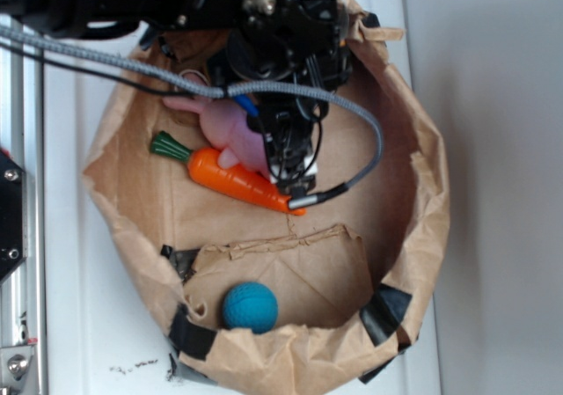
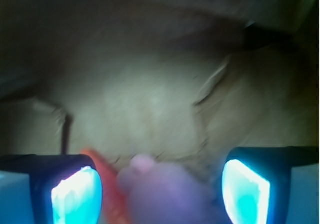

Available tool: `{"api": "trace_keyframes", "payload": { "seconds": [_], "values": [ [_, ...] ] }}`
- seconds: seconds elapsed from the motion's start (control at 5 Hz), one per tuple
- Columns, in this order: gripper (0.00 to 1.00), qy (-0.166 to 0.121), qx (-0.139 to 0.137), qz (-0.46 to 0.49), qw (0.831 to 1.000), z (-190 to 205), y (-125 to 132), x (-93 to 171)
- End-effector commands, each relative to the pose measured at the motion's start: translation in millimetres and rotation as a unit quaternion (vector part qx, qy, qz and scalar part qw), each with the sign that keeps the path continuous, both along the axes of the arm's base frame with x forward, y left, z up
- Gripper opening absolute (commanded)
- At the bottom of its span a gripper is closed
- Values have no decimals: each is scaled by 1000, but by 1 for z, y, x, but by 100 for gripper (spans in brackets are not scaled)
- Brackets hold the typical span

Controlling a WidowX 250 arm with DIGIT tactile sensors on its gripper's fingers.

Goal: Grab the pink bunny.

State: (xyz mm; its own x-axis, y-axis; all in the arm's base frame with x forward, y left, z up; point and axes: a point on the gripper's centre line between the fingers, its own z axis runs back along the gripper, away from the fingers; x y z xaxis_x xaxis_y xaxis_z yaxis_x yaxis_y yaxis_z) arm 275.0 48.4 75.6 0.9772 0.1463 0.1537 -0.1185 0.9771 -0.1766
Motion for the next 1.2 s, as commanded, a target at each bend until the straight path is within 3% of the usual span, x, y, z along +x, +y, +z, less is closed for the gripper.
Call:
{"api": "trace_keyframes", "payload": {
  "seconds": [0.0, 0.4, 0.8, 1.0],
  "values": [
    [100, -31, 12, -59, 998, 14, 3, -10],
    [100, -56, 20, -67, 996, -5, 8, -7],
    [100, -66, 36, -50, 996, -22, 0, 15],
    [0, -76, 30, -38, 996, -20, 1, 17]
  ]
}}
